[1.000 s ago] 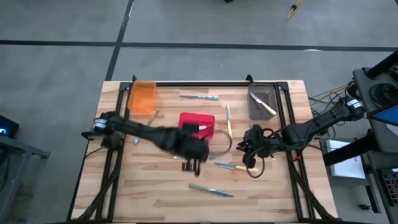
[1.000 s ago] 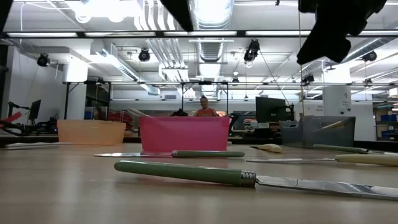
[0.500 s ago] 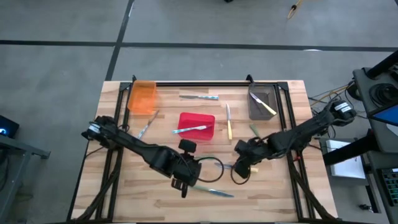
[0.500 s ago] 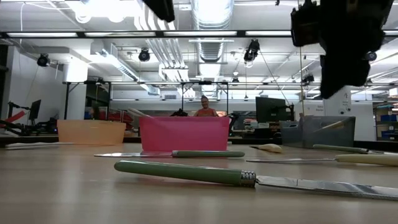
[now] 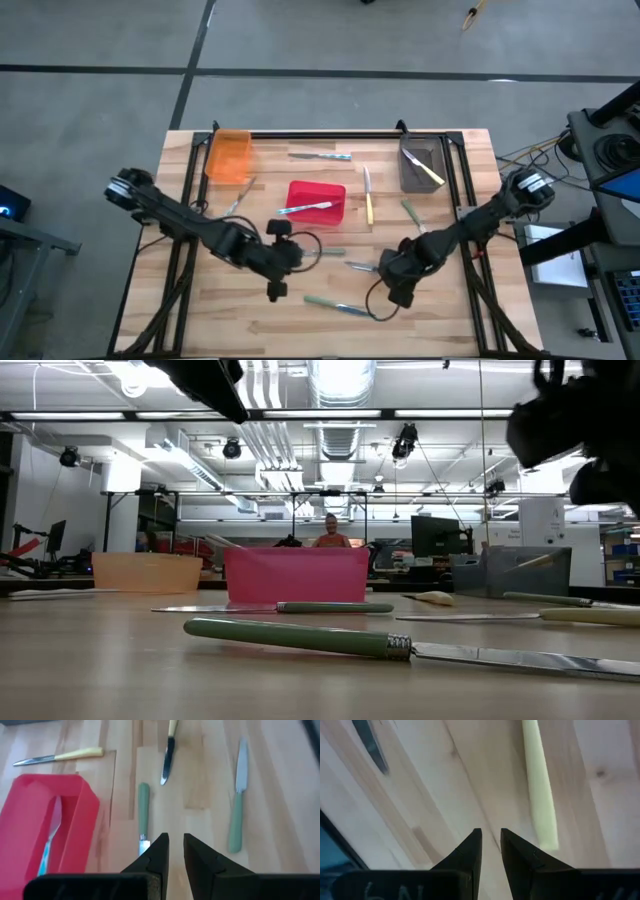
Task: Sort silverware by color (type)
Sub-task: Put the bottom yellow table knife into the black bin
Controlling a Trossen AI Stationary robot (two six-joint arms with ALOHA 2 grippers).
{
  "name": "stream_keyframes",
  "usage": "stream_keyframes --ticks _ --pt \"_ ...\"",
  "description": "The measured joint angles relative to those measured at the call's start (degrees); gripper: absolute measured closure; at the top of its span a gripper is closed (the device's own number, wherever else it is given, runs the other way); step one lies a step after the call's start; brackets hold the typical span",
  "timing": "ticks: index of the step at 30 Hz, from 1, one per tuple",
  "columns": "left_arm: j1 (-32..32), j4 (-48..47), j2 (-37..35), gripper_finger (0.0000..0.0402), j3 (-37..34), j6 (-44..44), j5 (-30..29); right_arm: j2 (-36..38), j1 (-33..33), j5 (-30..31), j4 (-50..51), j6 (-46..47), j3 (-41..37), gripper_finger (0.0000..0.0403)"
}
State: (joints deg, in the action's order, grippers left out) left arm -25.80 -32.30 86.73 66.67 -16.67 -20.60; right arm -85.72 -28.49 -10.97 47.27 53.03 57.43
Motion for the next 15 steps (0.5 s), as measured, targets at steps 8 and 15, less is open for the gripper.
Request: stream_keyframes --ticks 8,15 --pt "0.0 6.2 -6.1 0.0363 -7.7 -0.6 -0.1 0.1 -2.7 1.8 0.7 -2.9 0.0 0.0342" --pt "0.0 5.9 -7.8 0.0363 -7.9 2.4 -4.7 0.1 -4.5 -1.7 1.8 -0.1 0.0 0.0311"
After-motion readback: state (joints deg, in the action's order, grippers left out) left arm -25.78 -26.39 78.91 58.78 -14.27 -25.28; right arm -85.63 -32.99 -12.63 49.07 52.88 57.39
